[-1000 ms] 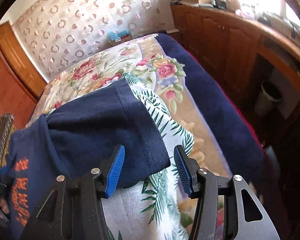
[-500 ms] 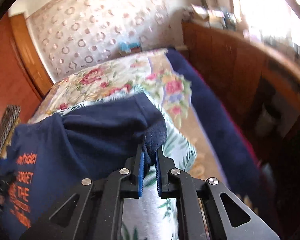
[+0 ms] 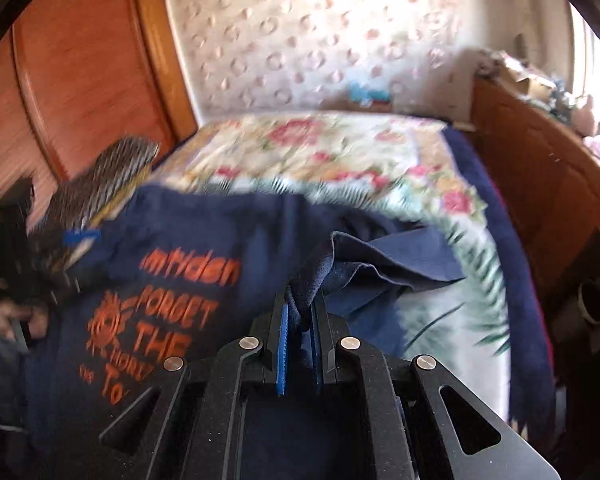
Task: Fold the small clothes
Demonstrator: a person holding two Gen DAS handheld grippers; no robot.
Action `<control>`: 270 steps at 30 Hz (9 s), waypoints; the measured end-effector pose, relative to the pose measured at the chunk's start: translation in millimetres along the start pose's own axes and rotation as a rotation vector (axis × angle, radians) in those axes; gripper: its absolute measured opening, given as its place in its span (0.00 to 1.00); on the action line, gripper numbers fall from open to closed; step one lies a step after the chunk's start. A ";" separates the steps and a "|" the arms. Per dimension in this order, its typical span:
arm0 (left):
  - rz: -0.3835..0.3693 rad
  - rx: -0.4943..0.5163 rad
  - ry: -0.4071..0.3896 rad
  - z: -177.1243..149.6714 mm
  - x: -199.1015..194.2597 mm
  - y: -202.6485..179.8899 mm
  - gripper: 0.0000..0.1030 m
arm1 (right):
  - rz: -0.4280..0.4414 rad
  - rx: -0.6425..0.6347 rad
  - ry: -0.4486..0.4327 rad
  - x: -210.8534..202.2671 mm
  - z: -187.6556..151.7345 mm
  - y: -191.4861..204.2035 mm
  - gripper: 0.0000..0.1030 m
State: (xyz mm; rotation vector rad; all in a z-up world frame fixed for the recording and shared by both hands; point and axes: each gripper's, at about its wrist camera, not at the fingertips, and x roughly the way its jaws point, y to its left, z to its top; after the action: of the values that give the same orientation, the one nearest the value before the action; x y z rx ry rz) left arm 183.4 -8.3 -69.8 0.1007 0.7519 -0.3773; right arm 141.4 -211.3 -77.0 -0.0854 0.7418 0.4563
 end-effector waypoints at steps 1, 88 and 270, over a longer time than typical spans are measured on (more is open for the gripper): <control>-0.003 -0.006 -0.012 0.6 -5.1 0.5 0.91 | -0.007 0.000 0.024 4.7 -5.1 -0.2 0.10; 0.094 -0.103 0.179 0.0 2.1 66.3 0.45 | -0.150 0.002 -0.056 45.4 58.1 -67.6 0.02; 0.200 -0.098 -0.128 5.6 -88.8 68.3 0.57 | -0.219 0.016 -0.050 -104.5 83.4 28.4 0.37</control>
State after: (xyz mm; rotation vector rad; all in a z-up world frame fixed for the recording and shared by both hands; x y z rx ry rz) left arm 153.1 80.3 -8.0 0.0577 0.6260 -0.1547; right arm 114.6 -205.0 56.9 -0.1384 0.6783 0.2428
